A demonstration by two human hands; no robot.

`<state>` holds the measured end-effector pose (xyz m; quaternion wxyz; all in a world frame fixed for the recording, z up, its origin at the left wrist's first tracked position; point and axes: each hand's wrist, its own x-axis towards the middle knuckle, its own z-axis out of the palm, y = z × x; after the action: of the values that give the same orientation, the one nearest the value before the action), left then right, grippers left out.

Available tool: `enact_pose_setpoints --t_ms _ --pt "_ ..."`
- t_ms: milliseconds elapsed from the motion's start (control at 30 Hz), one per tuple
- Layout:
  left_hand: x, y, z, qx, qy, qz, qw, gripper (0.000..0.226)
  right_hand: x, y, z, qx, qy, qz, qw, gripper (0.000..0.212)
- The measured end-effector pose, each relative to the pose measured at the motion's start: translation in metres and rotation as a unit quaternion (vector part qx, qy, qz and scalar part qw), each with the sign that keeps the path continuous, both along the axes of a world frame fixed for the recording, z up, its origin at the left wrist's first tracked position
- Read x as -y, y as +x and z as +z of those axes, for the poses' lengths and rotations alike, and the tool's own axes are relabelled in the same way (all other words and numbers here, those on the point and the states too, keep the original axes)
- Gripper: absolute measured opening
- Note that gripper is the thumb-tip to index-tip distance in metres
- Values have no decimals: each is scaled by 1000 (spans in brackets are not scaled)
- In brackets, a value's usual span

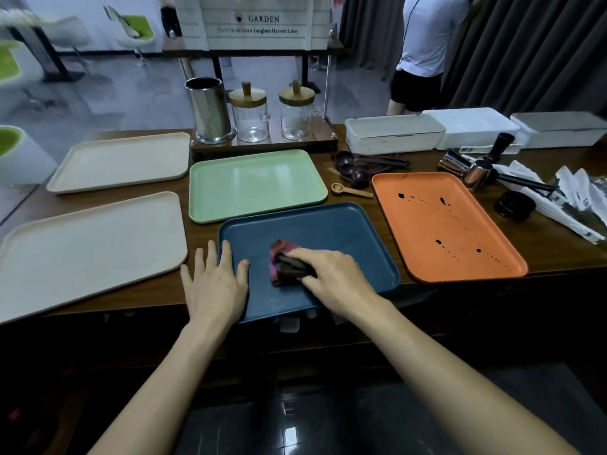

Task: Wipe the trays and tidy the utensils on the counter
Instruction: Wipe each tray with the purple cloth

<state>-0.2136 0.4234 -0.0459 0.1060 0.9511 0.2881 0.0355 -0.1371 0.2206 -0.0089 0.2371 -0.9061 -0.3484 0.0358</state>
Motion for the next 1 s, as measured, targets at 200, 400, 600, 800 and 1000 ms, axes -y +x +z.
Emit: enact_pose_setpoints --t_ms 200,400,600,800,1000 --pt "9 0 16 182 10 -29 983 39 12 39 17 -85 22 30 996 34" --pt "61 32 41 187 -164 -33 968 46 31 96 36 -314 276 6 908 17" --pt "78 56 33 212 -359 4 909 36 57 142 49 -592 355 39 722 16" --pt "86 62 35 161 -324 19 932 26 59 160 35 -587 327 42 739 19" --pt "76 70 32 218 -362 40 905 18 46 165 21 -151 185 46 970 8"
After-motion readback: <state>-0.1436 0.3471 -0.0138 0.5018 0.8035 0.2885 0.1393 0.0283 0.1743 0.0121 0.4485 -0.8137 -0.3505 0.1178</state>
